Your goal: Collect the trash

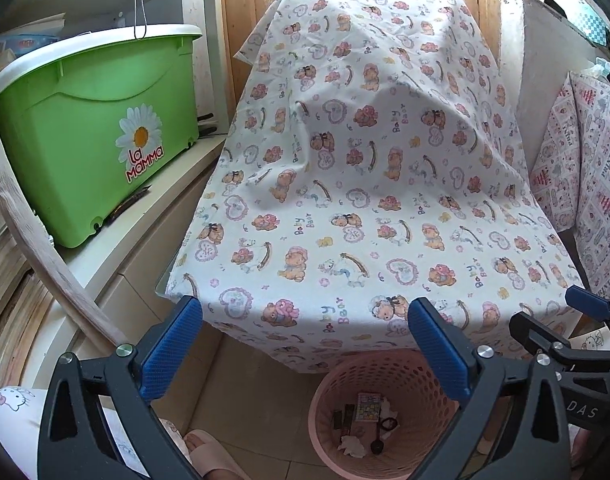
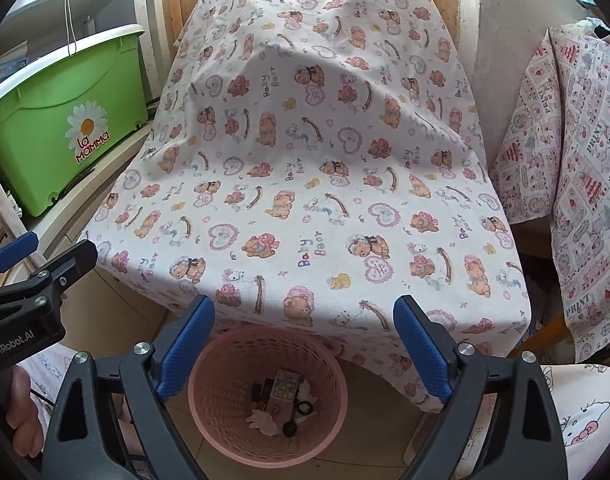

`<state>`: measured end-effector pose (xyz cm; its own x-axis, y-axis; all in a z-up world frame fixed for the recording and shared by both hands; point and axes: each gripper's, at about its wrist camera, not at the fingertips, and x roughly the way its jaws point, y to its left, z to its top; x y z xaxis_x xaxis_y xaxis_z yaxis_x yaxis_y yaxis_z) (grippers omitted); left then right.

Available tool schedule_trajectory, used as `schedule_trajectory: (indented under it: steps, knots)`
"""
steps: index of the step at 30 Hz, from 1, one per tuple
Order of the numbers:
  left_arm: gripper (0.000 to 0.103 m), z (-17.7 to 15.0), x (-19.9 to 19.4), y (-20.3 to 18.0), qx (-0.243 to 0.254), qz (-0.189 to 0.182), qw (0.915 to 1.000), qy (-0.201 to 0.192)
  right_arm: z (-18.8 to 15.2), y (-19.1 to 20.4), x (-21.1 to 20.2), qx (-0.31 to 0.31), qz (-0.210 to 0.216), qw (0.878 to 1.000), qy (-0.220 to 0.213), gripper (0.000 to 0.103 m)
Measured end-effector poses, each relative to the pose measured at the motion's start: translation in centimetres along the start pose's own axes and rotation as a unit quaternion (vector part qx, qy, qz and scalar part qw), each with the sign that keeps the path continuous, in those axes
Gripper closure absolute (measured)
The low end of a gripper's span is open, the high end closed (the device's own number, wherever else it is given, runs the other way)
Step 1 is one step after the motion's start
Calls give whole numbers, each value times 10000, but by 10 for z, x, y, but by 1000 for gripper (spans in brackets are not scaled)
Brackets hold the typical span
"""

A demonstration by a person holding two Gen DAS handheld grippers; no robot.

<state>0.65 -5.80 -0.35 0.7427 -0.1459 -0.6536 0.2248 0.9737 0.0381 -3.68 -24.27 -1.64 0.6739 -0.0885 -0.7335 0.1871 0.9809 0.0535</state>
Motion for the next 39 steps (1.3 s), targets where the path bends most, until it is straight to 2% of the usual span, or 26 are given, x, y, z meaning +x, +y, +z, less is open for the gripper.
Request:
schedule_trajectory:
  steps: [39]
  knots:
    - [2,-2,3,0,-32,76,9999,68,0,-1,-3,-20,-67,10000,-51,11]
